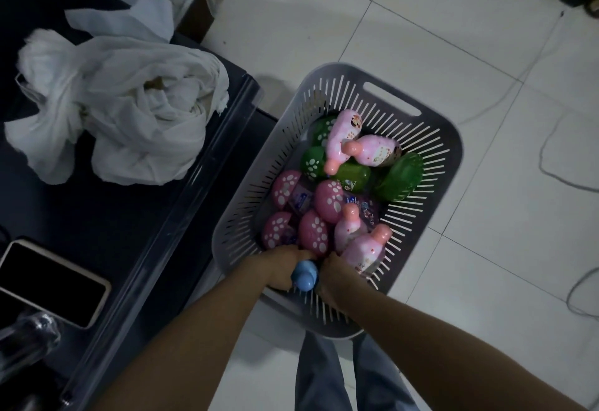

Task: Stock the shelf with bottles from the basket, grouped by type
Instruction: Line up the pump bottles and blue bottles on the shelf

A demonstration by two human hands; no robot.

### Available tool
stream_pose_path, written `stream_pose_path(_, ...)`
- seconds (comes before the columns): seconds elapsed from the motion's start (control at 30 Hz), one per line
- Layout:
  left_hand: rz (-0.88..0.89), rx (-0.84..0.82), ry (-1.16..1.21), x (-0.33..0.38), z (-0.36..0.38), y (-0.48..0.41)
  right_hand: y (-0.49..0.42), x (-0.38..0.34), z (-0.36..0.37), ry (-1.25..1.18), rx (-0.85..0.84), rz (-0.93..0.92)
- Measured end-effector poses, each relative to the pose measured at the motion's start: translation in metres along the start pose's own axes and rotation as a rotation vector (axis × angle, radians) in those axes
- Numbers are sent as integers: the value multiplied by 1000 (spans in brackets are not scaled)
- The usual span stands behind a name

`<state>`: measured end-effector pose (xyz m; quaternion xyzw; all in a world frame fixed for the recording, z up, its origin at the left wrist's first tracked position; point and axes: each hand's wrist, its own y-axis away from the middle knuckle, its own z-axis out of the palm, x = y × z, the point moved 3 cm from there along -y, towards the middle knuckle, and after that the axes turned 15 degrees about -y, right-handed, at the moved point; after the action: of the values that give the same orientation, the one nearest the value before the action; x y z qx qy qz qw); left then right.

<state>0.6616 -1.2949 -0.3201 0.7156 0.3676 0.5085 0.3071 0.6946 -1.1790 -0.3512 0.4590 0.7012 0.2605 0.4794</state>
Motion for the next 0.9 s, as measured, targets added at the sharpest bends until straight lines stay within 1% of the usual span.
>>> stream_pose_path(0.03,1,4,15,0,-2,1,4,-4,1,47,-74,-31)
stream_pose_path(0.07,0,4,40,1,-3,3,7,-7,-7,156,-127,-20)
stream_pose_path(0.1,3,1,78,1,-5,6,9,-7,-12,184,-166,-63)
stream_pose_path(0.13,2,13,128,0,-7,11,15,-7,-21,247,-242,-39)
stream_pose_path(0.2,-31,68,271,-3,-14,23,26,-13,-40,222,-271,-131)
stream_pose_path(0.3,-87,200,578,-9,-25,39,35,-13,-61,61,-287,-212)
stream_pose_path(0.4,-119,353,795,-10,-38,47,43,-7,-89,-263,-315,-141)
stream_pose_path(0.53,-152,526,1124,-13,-47,55,52,4,-126,-593,-223,-92)
stream_pose_path(0.57,-150,556,1198,-13,-48,58,55,6,-132,-717,-189,-72)
stream_pose_path(0.7,-144,600,1436,-6,-47,64,65,11,-140,-1397,-65,39)
stream_pose_path(0.8,-170,620,1560,2,-45,72,68,8,-134,-1695,-27,168)
stream_pose_path(0.9,-173,646,1632,14,-46,82,74,-2,-140,-1897,91,173)
